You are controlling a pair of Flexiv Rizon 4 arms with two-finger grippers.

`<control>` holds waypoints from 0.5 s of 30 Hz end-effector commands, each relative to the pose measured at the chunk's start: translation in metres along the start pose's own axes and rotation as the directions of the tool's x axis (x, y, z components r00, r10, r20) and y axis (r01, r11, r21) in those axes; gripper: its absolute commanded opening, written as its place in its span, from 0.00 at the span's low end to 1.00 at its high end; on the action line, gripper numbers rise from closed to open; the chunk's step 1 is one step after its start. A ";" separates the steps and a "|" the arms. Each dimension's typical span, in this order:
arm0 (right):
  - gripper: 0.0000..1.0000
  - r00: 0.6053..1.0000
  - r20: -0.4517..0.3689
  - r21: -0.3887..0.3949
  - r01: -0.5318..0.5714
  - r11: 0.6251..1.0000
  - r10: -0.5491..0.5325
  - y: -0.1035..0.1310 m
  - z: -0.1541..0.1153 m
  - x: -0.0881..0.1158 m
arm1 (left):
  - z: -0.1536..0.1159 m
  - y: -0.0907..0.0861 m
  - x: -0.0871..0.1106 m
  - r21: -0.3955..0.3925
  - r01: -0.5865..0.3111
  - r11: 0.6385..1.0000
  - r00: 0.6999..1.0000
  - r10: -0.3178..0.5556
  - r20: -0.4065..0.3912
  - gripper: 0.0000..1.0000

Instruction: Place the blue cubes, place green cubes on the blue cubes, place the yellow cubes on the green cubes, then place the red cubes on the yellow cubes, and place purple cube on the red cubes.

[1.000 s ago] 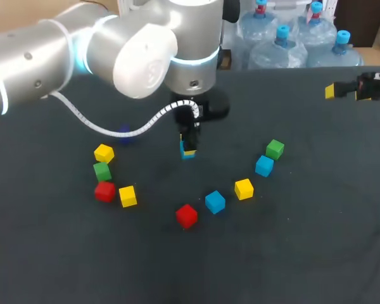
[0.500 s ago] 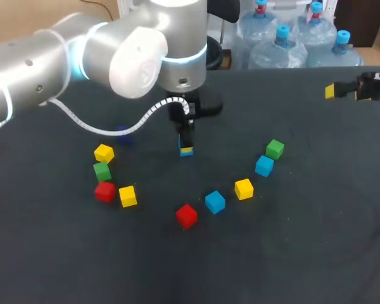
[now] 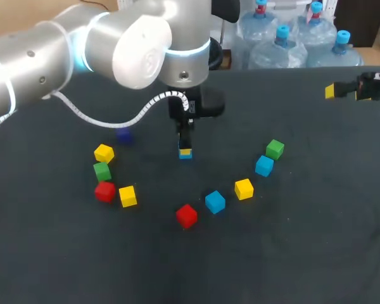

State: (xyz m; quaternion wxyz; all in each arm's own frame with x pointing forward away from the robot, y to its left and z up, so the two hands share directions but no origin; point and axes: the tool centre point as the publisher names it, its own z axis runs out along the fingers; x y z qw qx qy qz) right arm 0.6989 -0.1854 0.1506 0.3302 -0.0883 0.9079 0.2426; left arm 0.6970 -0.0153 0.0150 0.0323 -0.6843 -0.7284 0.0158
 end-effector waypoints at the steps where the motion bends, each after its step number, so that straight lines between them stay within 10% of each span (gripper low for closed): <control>1: 1.00 1.000 0.000 0.002 0.000 1.000 0.000 0.000 0.000 0.000 | 0.001 0.000 -0.004 0.001 -0.002 1.000 1.000 0.002 -0.003 0.00; 15: 1.00 1.000 0.000 0.002 0.000 1.000 0.000 0.000 0.000 0.000 | 0.010 -0.002 -0.011 -0.008 0.001 1.000 1.000 -0.001 0.005 0.00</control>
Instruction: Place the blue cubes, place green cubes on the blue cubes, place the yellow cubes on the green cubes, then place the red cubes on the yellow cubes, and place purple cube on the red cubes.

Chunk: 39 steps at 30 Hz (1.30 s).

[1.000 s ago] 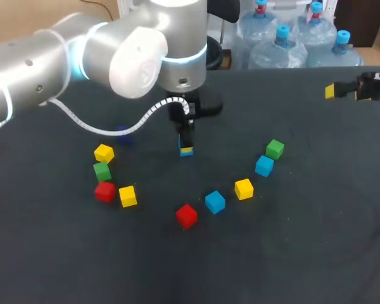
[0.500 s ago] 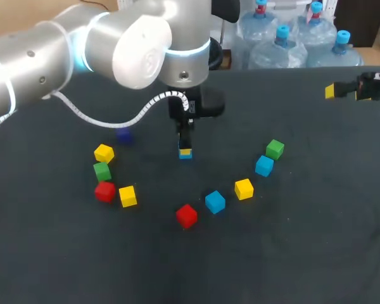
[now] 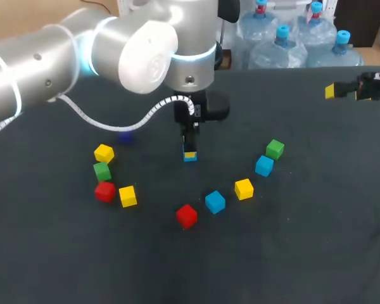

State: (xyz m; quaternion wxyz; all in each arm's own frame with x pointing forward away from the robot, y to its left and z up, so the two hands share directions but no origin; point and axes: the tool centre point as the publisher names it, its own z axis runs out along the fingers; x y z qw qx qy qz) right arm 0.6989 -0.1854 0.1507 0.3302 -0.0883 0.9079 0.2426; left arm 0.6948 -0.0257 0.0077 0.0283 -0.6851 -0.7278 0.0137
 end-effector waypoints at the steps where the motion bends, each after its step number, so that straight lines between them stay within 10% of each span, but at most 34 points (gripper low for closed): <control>1: 1.00 1.000 0.000 0.002 0.000 1.000 0.000 0.000 0.000 0.000 | 0.003 -0.001 0.000 0.001 0.004 1.000 1.000 -0.004 0.003 0.00; 5: 1.00 1.000 0.000 0.002 0.000 1.000 0.000 0.000 0.000 0.000 | 0.005 -0.002 0.001 0.006 0.010 1.000 1.000 -0.010 0.003 0.05; 9: 1.00 1.000 0.000 0.002 0.000 1.000 0.000 0.000 0.000 0.000 | 0.006 -0.003 0.001 0.009 0.016 1.000 1.000 -0.016 -0.003 0.44; 10: 1.00 1.000 0.000 0.002 0.000 1.000 0.000 0.000 0.000 0.000 | 0.006 -0.003 0.001 0.012 0.022 1.000 1.000 -0.022 0.000 1.00; 23: 1.00 1.000 0.000 0.002 0.000 1.000 0.000 0.000 0.000 0.000 | -0.021 -0.018 0.014 -0.007 0.118 0.993 0.993 -0.118 0.017 1.00; 39: 1.00 1.000 0.000 0.002 0.000 1.000 0.000 0.000 0.000 0.000 | -0.064 -0.096 0.042 -0.060 0.381 0.923 0.920 -0.385 -0.077 1.00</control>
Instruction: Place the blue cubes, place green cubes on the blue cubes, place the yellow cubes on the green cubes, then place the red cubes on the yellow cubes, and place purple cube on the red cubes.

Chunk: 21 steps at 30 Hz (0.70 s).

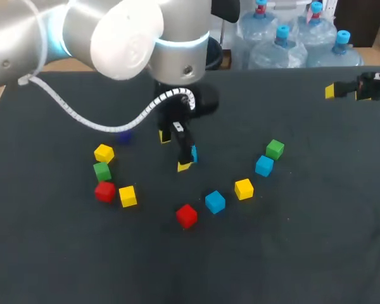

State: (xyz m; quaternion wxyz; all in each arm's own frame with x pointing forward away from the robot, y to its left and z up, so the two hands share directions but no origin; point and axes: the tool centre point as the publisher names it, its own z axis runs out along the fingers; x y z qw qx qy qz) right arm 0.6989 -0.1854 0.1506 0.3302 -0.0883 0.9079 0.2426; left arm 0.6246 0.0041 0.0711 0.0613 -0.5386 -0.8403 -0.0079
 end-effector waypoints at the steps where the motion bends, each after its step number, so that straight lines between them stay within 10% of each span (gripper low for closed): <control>1: 1.00 1.000 0.000 0.002 0.000 1.000 0.000 0.000 0.000 0.000 | -0.005 -0.024 0.018 -0.069 0.034 0.997 0.999 -0.036 -0.025 1.00; 15: 1.00 1.000 0.000 0.002 0.000 1.000 0.000 0.000 0.000 0.000 | -0.031 -0.038 0.095 -0.169 0.278 0.946 0.954 -0.250 0.167 1.00; 21: 1.00 1.000 0.000 0.002 0.000 1.000 0.000 0.000 0.000 0.000 | -0.034 -0.040 0.112 -0.080 0.390 0.917 0.902 -0.363 0.236 1.00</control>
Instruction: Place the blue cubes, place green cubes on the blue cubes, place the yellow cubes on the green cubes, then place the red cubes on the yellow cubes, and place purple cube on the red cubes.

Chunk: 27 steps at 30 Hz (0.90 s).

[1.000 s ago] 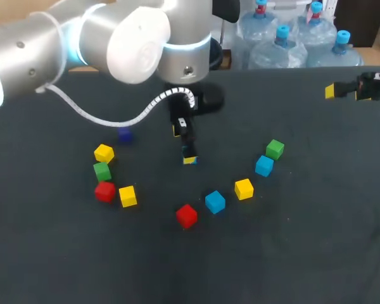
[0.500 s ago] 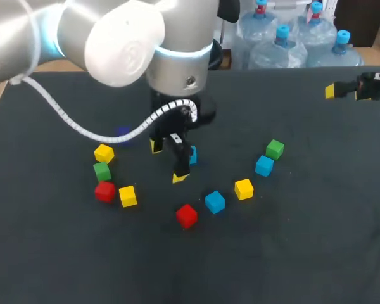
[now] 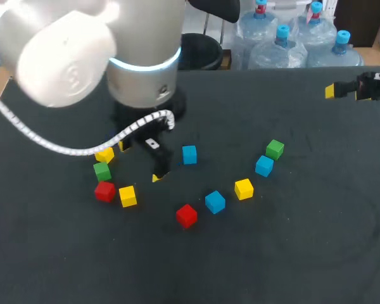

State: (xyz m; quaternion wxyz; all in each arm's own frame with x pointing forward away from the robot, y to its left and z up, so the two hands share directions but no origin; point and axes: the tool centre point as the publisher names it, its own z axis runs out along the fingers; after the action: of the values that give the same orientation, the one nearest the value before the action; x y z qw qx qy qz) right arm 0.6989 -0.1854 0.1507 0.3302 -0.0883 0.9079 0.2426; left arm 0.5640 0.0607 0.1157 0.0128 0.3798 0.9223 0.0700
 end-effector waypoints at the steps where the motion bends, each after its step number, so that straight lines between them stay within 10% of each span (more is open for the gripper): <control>1: 1.00 1.000 0.000 0.002 0.000 1.000 0.000 0.000 0.000 0.000 | -0.002 0.005 0.031 0.065 0.034 0.997 0.989 -0.042 0.139 1.00; 18: 1.00 1.000 0.000 0.002 0.000 1.000 0.000 0.000 0.000 0.000 | -0.002 0.005 0.031 0.065 0.034 0.997 0.989 -0.042 0.139 1.00; 27: 1.00 1.000 0.000 0.002 0.000 1.000 0.000 0.000 0.000 0.000 | -0.013 0.034 0.122 0.077 0.255 0.964 0.947 -0.265 0.180 1.00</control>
State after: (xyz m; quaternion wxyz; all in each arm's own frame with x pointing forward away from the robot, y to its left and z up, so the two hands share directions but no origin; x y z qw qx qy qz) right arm 0.6989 -0.1853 0.1506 0.3302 -0.0883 0.9079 0.2426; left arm 0.5401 0.1362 0.1272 0.0580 0.2725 0.9602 0.0183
